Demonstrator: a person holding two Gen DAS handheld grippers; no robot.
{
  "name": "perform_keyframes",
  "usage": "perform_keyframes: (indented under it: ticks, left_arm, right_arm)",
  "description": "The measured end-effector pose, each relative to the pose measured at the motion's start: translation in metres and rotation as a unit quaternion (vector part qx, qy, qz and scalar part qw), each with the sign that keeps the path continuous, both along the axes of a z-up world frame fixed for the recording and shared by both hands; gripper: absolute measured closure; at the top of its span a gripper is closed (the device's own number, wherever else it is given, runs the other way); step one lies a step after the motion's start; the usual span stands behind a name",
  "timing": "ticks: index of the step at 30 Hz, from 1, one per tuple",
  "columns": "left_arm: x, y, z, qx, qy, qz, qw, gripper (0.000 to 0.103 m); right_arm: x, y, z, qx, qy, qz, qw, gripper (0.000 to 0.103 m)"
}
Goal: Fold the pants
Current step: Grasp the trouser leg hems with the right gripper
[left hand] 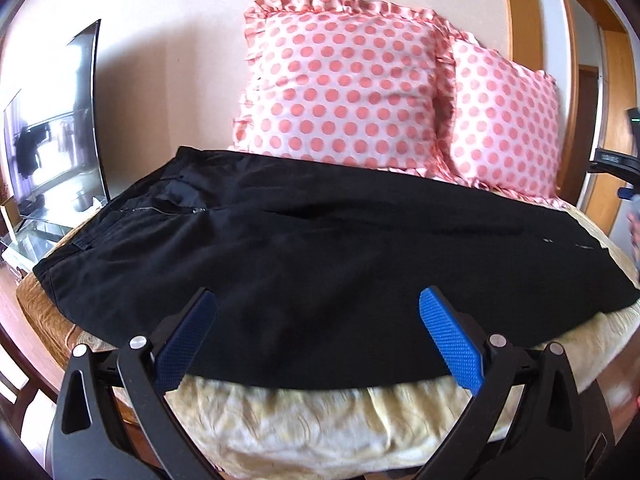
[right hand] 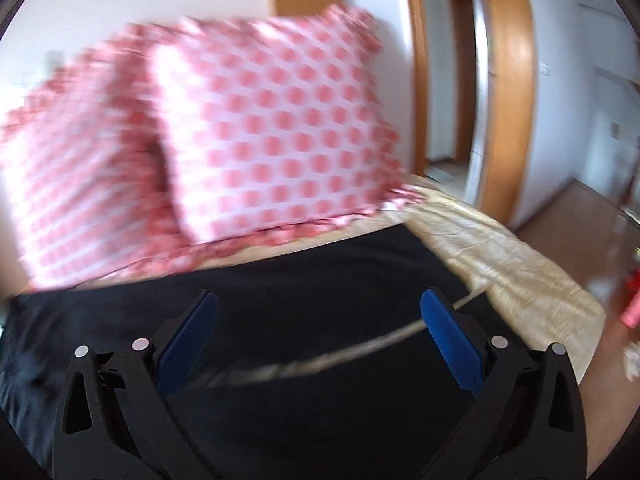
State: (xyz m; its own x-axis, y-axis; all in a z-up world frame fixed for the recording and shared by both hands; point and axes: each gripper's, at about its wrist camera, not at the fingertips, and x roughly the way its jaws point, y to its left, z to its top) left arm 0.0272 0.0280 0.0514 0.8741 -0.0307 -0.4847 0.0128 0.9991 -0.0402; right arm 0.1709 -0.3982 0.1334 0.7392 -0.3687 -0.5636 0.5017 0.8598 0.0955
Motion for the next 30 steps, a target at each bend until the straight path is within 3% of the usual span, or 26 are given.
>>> perform_keyframes:
  ticks: [4, 10, 15, 22, 26, 28, 30]
  left_arm:
    - [0.005, 0.004, -0.003, -0.007, -0.010, -0.006, 0.9999, 0.002]
    - [0.017, 0.012, -0.006, -0.014, -0.020, -0.014, 0.9996, 0.002]
    - [0.024, 0.016, -0.011, -0.015, -0.023, -0.015, 0.9995, 0.002]
    - [0.038, 0.014, -0.020, -0.008, -0.005, -0.017, 0.9998, 0.002]
    - [0.040, 0.014, -0.024, -0.004, 0.001, -0.016, 0.9999, 0.002]
    - [0.040, 0.015, -0.025, -0.004, 0.002, -0.015, 0.9999, 0.002]
    - [0.039, 0.017, -0.026, -0.007, 0.005, -0.014, 0.9999, 0.002]
  right_arm:
    - [0.070, -0.044, -0.017, 0.026, 0.058, -0.072, 0.995, 0.019]
    - [0.149, -0.099, -0.056, 0.050, 0.127, -0.173, 0.975, 0.037]
    - [0.183, -0.127, -0.081, 0.066, 0.153, -0.237, 0.957, 0.040]
    - [0.196, -0.144, -0.109, 0.080, 0.187, -0.286, 0.936, 0.040]
    - [0.194, -0.144, -0.113, 0.061, 0.179, -0.282, 0.941, 0.043]
    - [0.188, -0.148, -0.115, 0.079, 0.150, -0.263, 0.950, 0.065]
    - [0.183, -0.152, -0.115, 0.093, 0.136, -0.261, 0.951, 0.076]
